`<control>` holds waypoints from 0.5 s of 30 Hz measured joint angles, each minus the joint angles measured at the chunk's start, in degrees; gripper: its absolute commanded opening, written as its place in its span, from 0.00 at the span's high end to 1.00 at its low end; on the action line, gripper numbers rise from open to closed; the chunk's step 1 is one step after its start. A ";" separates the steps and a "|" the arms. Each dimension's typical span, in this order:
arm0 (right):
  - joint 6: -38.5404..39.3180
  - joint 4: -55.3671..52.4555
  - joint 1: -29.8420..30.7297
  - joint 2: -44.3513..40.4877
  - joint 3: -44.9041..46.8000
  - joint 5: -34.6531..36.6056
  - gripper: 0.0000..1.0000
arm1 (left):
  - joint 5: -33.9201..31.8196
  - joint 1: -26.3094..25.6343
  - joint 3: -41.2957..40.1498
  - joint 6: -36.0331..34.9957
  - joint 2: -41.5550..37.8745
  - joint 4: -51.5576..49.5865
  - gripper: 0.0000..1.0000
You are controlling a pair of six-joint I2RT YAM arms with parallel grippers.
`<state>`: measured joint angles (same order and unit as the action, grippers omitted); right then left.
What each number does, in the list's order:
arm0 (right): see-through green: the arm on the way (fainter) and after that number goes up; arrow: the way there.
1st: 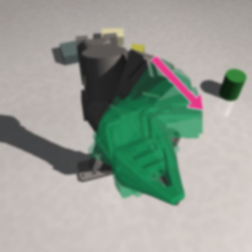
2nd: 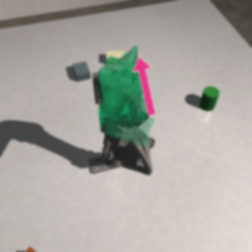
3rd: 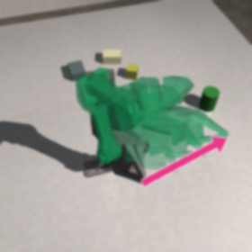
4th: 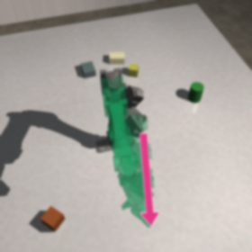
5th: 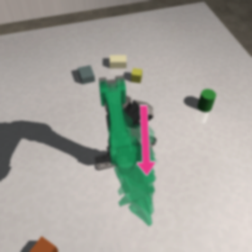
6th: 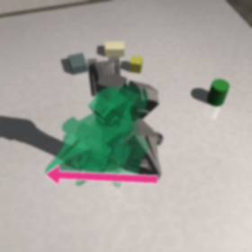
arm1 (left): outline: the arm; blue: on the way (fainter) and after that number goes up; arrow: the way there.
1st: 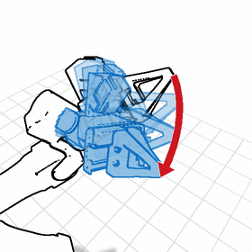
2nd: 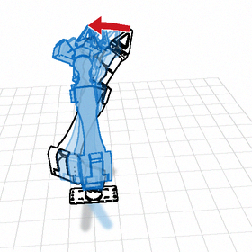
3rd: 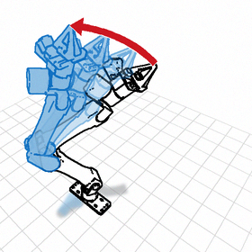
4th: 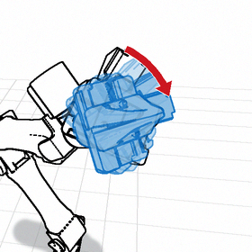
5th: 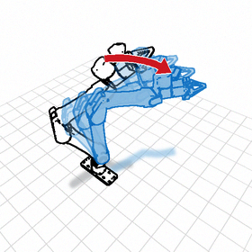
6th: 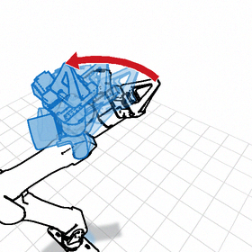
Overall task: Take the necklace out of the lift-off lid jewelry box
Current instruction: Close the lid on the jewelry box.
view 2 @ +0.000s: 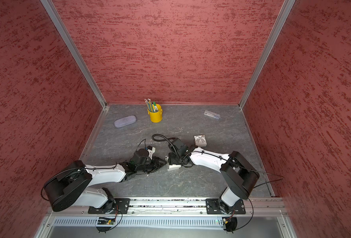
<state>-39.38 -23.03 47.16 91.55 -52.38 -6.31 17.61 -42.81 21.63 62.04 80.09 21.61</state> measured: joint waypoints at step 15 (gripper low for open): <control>0.46 -0.66 0.00 0.07 -0.83 -2.10 0.31 | 4.44 3.04 -1.97 0.26 7.61 9.33 0.80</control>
<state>-38.92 -23.68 47.16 91.61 -53.21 -8.40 22.04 -39.77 19.66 62.30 87.70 30.94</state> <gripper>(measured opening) 0.685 0.204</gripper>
